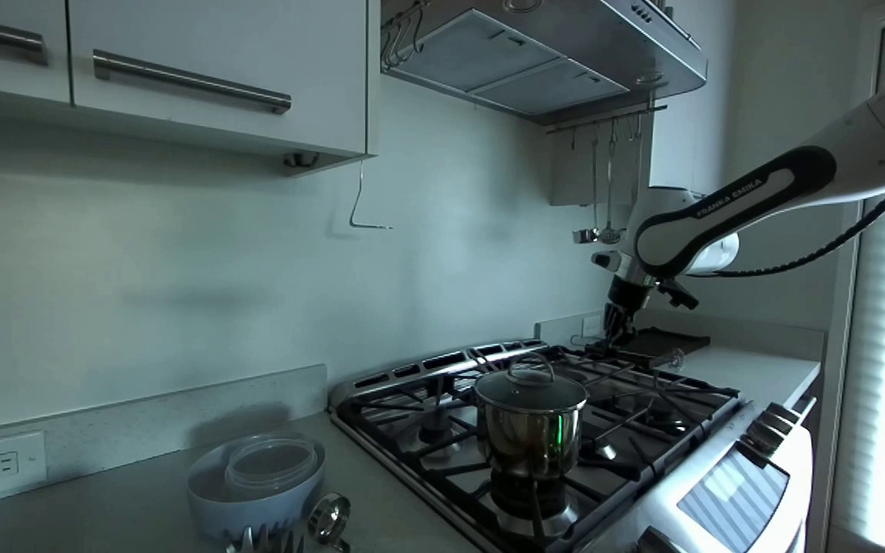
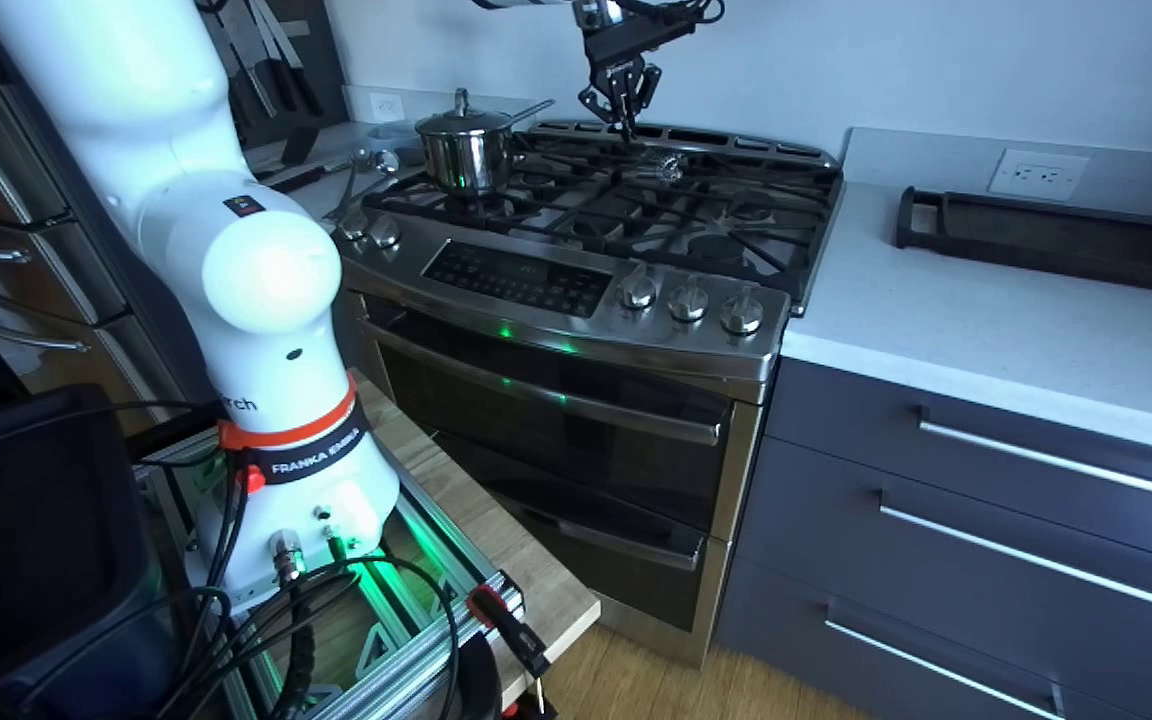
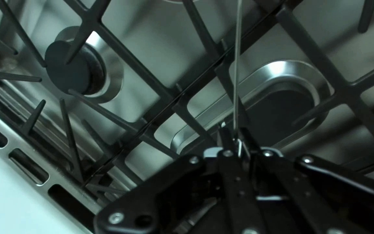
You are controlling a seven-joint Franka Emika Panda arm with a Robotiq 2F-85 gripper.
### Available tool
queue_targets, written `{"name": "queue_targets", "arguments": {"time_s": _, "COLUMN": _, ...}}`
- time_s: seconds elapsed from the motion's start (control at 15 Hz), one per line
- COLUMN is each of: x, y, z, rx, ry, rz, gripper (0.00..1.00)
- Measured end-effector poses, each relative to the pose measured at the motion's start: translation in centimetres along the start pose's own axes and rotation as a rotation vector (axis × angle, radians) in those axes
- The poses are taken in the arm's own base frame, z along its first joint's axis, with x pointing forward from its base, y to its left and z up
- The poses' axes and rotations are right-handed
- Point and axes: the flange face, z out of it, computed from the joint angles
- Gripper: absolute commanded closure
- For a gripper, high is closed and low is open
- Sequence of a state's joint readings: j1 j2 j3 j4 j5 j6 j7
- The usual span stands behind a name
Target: Take the whisk off of the hanger and place it on the stove
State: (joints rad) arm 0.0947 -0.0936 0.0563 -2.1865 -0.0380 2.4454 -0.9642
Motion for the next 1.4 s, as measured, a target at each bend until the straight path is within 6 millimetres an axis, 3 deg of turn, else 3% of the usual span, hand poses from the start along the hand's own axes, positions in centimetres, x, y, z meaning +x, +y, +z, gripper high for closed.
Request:
{"name": "queue_targets", "arguments": {"time_s": 0.67, "x": -3.0, "y": -2.3, "z": 5.2, "rx": 0.054, "ry": -0.056, "rz": 0.002, "gripper": 0.98}}
{"name": "queue_targets", "arguments": {"time_s": 1.4, "x": -4.7, "y": -2.4, "z": 8.2, "rx": 0.067, "ry": -0.116, "rz": -0.032, "gripper": 0.98}}
